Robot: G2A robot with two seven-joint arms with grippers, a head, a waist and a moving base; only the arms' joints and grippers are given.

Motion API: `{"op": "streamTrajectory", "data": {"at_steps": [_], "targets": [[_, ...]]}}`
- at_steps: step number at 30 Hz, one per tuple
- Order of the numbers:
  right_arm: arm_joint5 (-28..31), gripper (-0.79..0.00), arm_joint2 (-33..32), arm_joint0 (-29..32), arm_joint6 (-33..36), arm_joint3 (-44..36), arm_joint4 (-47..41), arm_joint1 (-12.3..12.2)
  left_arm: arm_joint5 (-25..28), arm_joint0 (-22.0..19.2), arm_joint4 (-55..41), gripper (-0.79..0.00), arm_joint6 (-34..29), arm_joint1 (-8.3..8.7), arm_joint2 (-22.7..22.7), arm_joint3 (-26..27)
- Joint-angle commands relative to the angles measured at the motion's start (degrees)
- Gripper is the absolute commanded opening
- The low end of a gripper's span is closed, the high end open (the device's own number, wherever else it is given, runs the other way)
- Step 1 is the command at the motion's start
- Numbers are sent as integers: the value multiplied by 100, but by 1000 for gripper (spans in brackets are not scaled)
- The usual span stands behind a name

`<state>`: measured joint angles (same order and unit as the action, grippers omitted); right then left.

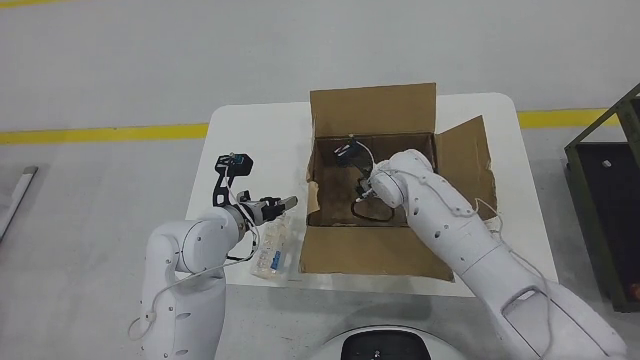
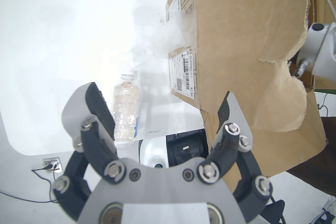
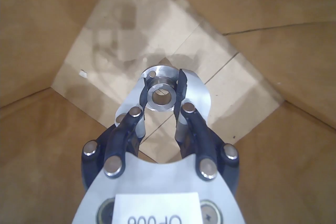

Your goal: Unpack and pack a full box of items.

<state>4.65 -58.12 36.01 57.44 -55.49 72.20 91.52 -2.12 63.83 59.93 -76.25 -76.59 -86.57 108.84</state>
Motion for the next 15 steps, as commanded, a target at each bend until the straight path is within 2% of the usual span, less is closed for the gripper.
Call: {"op": "streamTrajectory", "data": {"at_steps": [1,7,15], "targets": [[23,-785,-247,274,172,-827,85,-104,0,0,0,0,0,0,0,0],[218,-785,-1115,1562,1034,-3642,507,-427,0,0,0,0,0,0,0,0],[233,-785,-1149,1618,1064,-3755,512,-438,0,0,0,0,0,0,0,0]]}}
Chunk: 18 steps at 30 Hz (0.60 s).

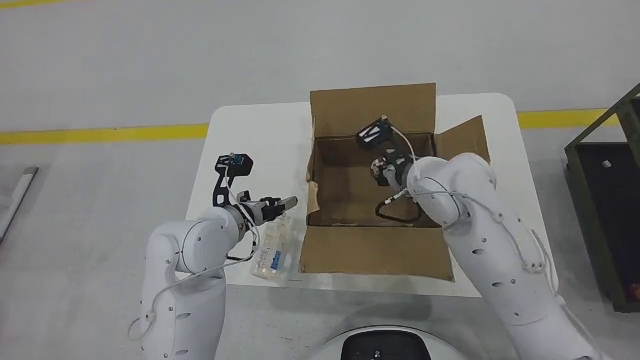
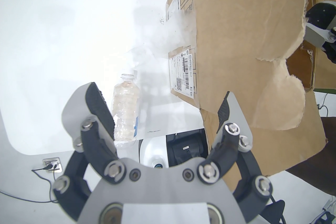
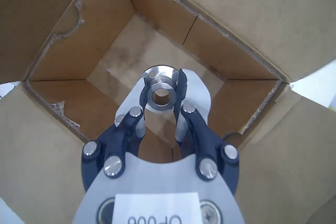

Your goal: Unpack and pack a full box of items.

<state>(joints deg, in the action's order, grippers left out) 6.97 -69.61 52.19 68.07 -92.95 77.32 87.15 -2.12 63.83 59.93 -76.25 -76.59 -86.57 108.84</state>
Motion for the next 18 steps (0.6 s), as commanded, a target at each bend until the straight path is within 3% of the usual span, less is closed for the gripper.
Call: {"op": "streamTrajectory", "data": {"at_steps": [1,9,18], "targets": [[0,-785,-1,1,0,-9,0,0,0,0,0,0,0,0,0,0],[32,-785,-90,118,-213,-151,-80,-25,0,0,0,0,0,0,0,0],[169,-785,-1263,504,-28,-1642,-478,-210,0,0,0,0,0,0,0,0]]}}
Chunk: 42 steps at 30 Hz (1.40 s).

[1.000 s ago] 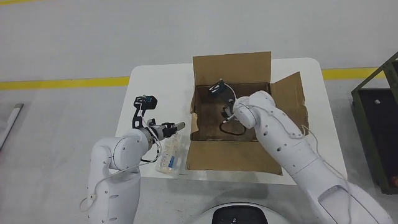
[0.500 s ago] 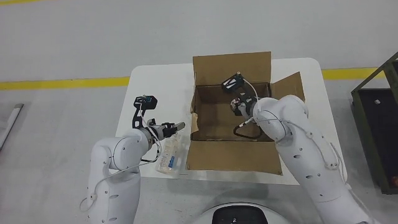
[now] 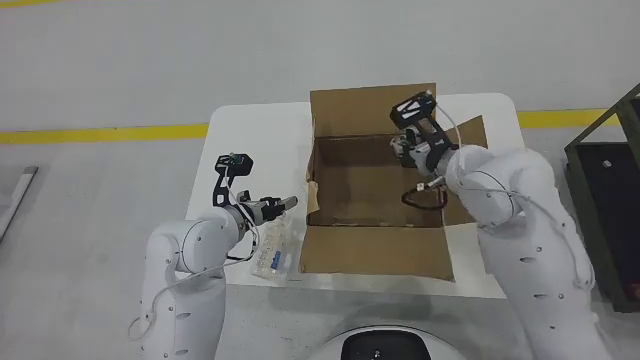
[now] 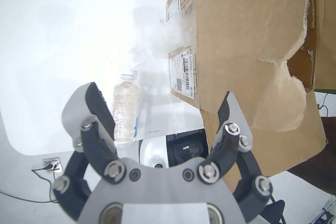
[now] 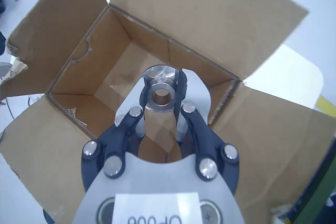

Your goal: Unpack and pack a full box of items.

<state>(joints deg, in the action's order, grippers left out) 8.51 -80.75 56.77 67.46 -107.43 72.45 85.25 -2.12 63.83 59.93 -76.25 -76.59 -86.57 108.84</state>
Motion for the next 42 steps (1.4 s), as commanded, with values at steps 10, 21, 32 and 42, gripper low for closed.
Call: {"op": "streamTrajectory", "data": {"at_steps": [10,21,32,42], "targets": [[155,-785,-1052,686,265,-1509,-59,-171,0,0,0,0,0,0,0,0],[155,-785,-1052,686,265,-1509,-59,-171,0,0,0,0,0,0,0,0],[-173,-785,-2001,1135,106,-1668,-260,-300,0,0,0,0,0,0,0,0],[-204,-785,-3287,2121,148,-1301,-297,-437,0,0,0,0,0,0,0,0]]}}
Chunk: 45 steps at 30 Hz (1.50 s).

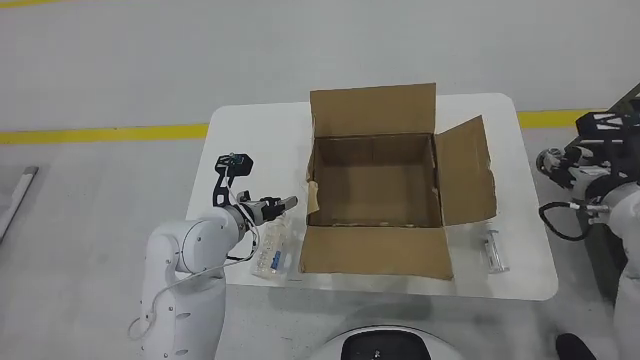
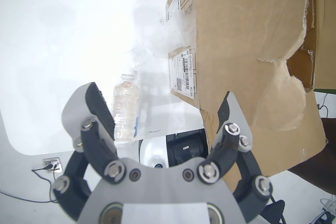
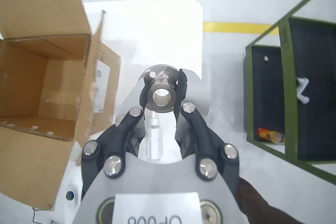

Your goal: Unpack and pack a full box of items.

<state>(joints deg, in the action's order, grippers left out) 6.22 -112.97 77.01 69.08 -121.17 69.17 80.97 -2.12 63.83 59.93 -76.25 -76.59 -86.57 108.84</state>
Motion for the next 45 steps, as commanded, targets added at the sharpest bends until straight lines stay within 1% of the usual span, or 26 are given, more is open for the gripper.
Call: {"op": "streamTrajectory", "data": {"at_steps": [1,4,8,16,26,34,35,39,41,44,45], "targets": [[46,-785,-113,214,-26,209,29,-17,0,0,0,0,0,0,0,0],[141,-785,-143,470,-126,593,116,-42,0,0,0,0,0,0,0,0],[251,-785,11,648,-267,1046,276,-71,0,0,0,0,0,0,0,0],[440,-785,385,586,-477,1901,691,-143,0,0,0,0,0,0,0,0],[600,-785,759,398,-431,2394,812,-217,0,0,0,0,0,0,0,0],[571,-785,910,297,-416,2607,849,-272,0,0,0,0,0,0,0,0],[571,-770,923,281,-398,2643,859,-280,0,0,0,0,0,0,0,0],[571,-542,952,230,-411,2731,866,-312,0,0,0,0,0,0,0,0],[581,-542,962,205,-412,2762,855,-328,0,0,0,0,0,0,0,0],[576,-449,959,167,-419,2806,830,-352,0,0,0,0,0,0,0,0],[580,-453,958,154,-425,2812,814,-360,0,0,0,0,0,0,0,0]]}}
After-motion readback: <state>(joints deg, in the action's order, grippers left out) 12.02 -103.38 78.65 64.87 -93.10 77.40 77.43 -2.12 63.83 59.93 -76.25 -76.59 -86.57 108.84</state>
